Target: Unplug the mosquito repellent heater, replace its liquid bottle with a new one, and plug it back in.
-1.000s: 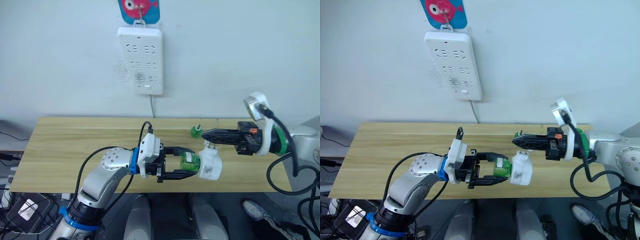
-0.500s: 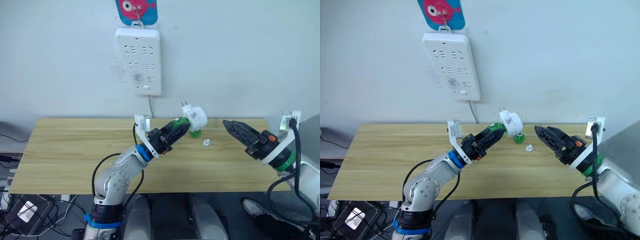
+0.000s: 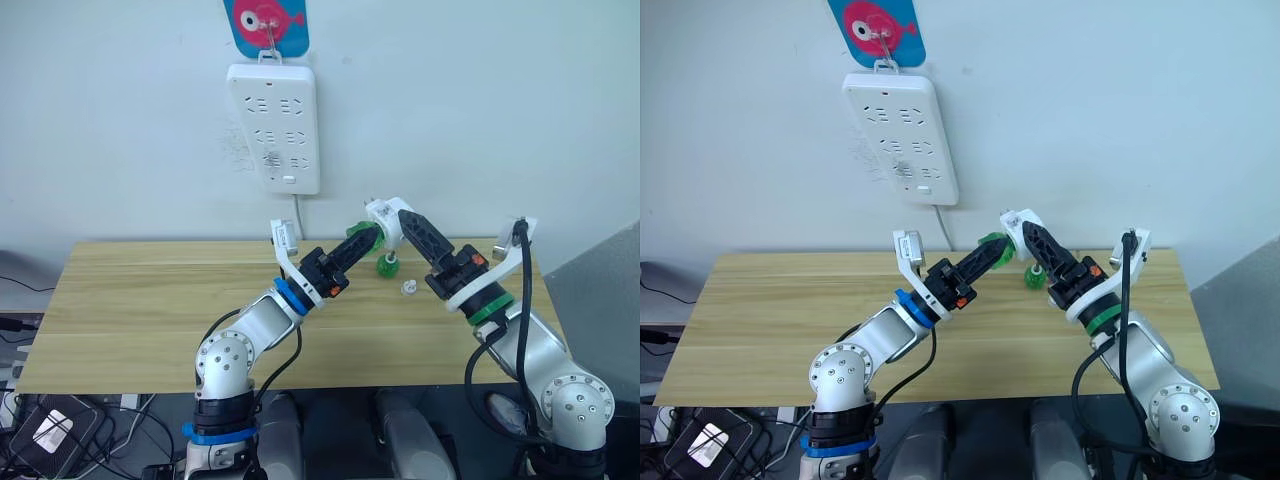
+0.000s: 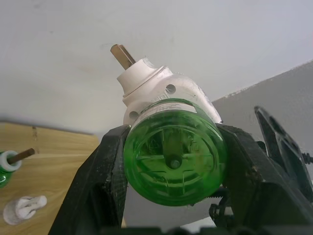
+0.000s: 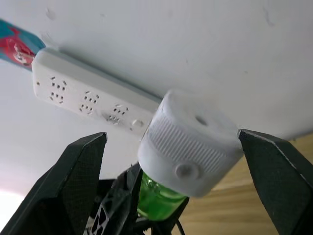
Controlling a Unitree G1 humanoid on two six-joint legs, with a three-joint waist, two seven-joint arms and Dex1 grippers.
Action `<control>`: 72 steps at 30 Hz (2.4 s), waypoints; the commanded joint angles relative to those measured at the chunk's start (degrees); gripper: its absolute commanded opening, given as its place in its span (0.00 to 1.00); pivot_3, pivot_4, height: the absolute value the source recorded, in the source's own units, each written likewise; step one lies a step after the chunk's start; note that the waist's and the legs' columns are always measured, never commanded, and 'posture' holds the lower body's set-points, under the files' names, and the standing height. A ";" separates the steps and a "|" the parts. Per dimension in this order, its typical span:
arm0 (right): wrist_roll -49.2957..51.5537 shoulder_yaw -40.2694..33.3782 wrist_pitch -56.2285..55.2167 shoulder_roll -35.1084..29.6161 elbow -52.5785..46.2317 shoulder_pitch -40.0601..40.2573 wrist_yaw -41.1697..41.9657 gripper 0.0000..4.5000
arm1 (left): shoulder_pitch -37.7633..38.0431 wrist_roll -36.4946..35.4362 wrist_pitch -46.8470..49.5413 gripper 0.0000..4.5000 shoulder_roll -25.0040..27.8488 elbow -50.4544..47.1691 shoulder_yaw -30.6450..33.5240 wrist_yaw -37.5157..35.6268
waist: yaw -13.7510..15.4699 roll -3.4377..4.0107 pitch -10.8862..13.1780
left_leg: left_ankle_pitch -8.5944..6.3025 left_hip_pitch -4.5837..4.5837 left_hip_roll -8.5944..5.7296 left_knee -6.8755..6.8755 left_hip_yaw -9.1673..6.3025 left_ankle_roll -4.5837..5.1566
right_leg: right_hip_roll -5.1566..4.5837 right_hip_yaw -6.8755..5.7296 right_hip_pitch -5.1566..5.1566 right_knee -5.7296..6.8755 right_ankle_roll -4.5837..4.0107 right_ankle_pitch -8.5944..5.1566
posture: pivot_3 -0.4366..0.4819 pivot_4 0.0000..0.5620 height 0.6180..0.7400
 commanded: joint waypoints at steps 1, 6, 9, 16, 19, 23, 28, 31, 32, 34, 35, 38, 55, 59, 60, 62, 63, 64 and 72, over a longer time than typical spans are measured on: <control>0.96 1.63 -1.79 1.43 -0.41 -1.45 -1.78 1.00 | -0.77 -2.63 0.45 0.52 -0.31 -1.76 -1.36 -0.79 | -0.05 0.01 -0.02 | 0.00 0.01 0.00 0.00 0.00 0.00 | 0.00 0.00 0.00 0.01 0.00 0.00 | 0.39 0.44 1.00; 0.70 3.00 -3.18 3.63 1.13 -3.48 -4.48 1.00 | -0.94 -1.57 -1.16 0.52 -0.99 -1.94 -2.09 -0.43 | -0.07 0.02 -0.06 | 0.00 0.00 0.00 0.00 0.00 0.01 | 0.00 0.00 0.00 0.01 0.00 0.00 | 0.39 0.44 1.00; 0.76 3.49 -4.12 5.20 1.69 -4.47 -6.00 1.00 | -0.94 -1.09 -2.12 0.52 -1.23 -2.05 -2.52 -0.39 | -0.07 0.02 -0.07 | -0.01 0.00 0.00 0.00 0.00 0.01 | 0.00 0.00 0.00 0.01 0.00 0.00 | 0.39 0.45 1.00; 1.00 3.91 -6.21 8.32 2.22 -5.71 -6.41 0.92 | -0.55 -1.12 -2.97 0.52 -1.10 -2.04 -3.42 -0.42 | -0.06 0.02 -0.08 | -0.01 0.00 0.00 -0.01 0.00 0.01 | 0.00 0.00 0.00 0.00 -0.01 0.00 | 0.40 0.45 1.00; 0.97 4.11 -6.59 8.81 2.44 -5.76 -6.24 0.71 | -0.51 -1.37 -2.95 0.52 -0.67 -2.08 -3.69 -0.82 | -0.07 0.02 -0.08 | -0.01 0.00 0.00 -0.01 0.00 0.02 | 0.00 0.00 0.00 0.00 -0.01 0.00 | 0.40 0.45 1.00; 0.90 4.71 -7.19 9.82 2.77 -5.52 -6.01 0.69 | -0.22 -2.57 -2.07 0.52 -0.08 -2.16 -3.94 -1.12 | -0.08 0.04 -0.09 | -0.01 0.00 0.01 -0.02 0.00 0.02 | 0.00 0.00 0.00 0.00 -0.01 0.00 | 0.40 0.45 1.00; 1.43 5.47 -6.96 9.84 2.45 -4.96 -5.44 0.68 | 0.25 -2.86 -1.31 0.52 1.24 -2.42 -4.33 -0.84 | -0.09 0.04 -0.10 | -0.01 0.00 0.01 -0.02 0.00 0.02 | 0.00 0.00 0.00 0.01 -0.01 0.00 | 0.40 0.44 1.00; 1.68 5.56 -6.83 9.52 2.11 -4.58 -5.07 0.68 | 0.26 -2.64 -0.96 0.52 2.63 -1.87 -4.13 -1.65 | -0.08 0.04 -0.10 | -0.01 0.00 0.01 -0.02 0.00 0.02 | 0.00 0.00 0.00 0.00 -0.01 0.00 | 0.40 0.44 1.00; 1.79 5.53 -6.80 9.36 2.00 -4.43 -4.98 0.68 | 0.14 -1.81 -1.02 0.59 3.52 -1.82 -4.36 -2.40 | -0.09 0.04 -0.10 | -0.01 0.00 0.01 -0.02 0.00 0.02 | 0.00 0.00 0.00 0.00 -0.01 0.00 | 0.40 0.44 1.00; 1.89 5.43 -6.60 8.67 1.72 -4.06 -4.46 0.68 | 0.12 1.40 -2.02 0.74 5.74 -2.43 -5.38 -4.60 | -0.10 0.05 -0.10 | -0.01 0.01 0.01 -0.03 -0.01 0.02 | 0.01 0.00 -0.01 0.01 -0.01 0.00 | 0.41 0.44 1.00; 1.97 5.23 -6.66 8.36 1.61 -3.85 -4.26 0.68 | 0.26 3.40 -2.59 0.80 7.20 -2.94 -6.07 -5.39 | -0.10 0.05 -0.11 | -0.01 0.01 0.01 -0.03 -0.01 0.02 | 0.01 0.00 -0.01 0.01 -0.01 0.00 | 0.41 0.44 1.00; 0.54 4.76 -5.09 4.63 0.95 -3.67 -2.14 0.68 | 2.43 8.49 -3.82 0.94 13.77 -6.58 -7.62 -9.86 | -0.12 0.05 -0.11 | -0.01 0.01 0.01 -0.05 0.00 0.02 | 0.01 0.00 -0.01 0.00 -0.01 0.00 | 0.41 0.45 1.00; -30.80 10.80 1.31 -23.97 -3.75 -14.41 27.73 0.67 | -2.73 30.81 -23.92 0.94 34.17 1.05 4.93 -20.27 | 0.92 0.05 -0.09 | -0.01 -0.03 0.03 -0.16 0.09 0.02 | 0.00 0.05 -0.13 -0.09 -0.02 -0.01 | 0.48 0.49 1.00; -33.76 11.76 2.14 -23.13 -3.42 -16.61 30.24 0.67 | -13.45 35.59 -29.18 0.94 35.10 14.52 2.70 -26.42 | 1.59 0.02 -0.07 | 0.00 -0.14 0.05 -0.12 -0.03 0.02 | 0.05 -0.08 -0.25 -0.03 -0.03 -0.01 | 0.48 0.49 1.00; -34.14 11.76 2.44 -22.86 -3.44 -16.85 30.53 0.67 | -14.44 36.26 -30.07 0.94 35.06 15.97 2.50 -27.42 | 1.59 0.02 -0.07 | 0.00 -0.15 0.03 -0.10 -0.03 0.03 | 0.03 -0.07 -0.22 -0.03 -0.03 -0.01 | 0.47 0.49 1.00; -34.81 11.64 3.01 -22.37 -3.56 -17.20 30.99 0.67 | -17.48 37.38 -31.49 0.94 34.80 19.90 1.80 -29.76 | 1.55 0.02 -0.07 | 0.00 -0.18 0.00 -0.09 0.03 0.03 | -0.02 -0.03 -0.22 -0.09 -0.02 0.00 | 0.47 0.49 1.00; -35.22 11.57 3.29 -22.14 -3.63 -17.34 31.25 0.67 | -18.94 37.53 -31.75 0.94 34.51 21.72 1.64 -30.69 | 1.52 0.02 -0.07 | 0.00 -0.20 -0.02 -0.10 0.03 0.03 | -0.04 -0.03 -0.23 -0.08 -0.02 0.00 | 0.47 0.49 1.00; -35.56 11.48 3.54 -21.92 -3.70 -17.41 31.50 0.67 | -19.95 37.73 -31.96 0.94 34.26 23.03 1.59 -31.43 | 1.47 0.02 -0.07 | 0.00 -0.21 -0.01 -0.10 0.01 0.03 | -0.03 -0.05 -0.25 -0.08 -0.02 0.00 | 0.47 0.49 1.00; -36.78 10.30 4.73 -20.94 -4.41 -17.09 33.12 0.67 | -26.68 40.17 -32.44 0.94 35.53 30.18 -1.73 -42.52 | 1.40 0.02 -0.07 | 0.00 -0.29 -0.02 -0.01 -0.10 0.03 | -0.03 -0.16 -0.27 -0.01 -0.03 0.01 | 0.46 0.48 1.00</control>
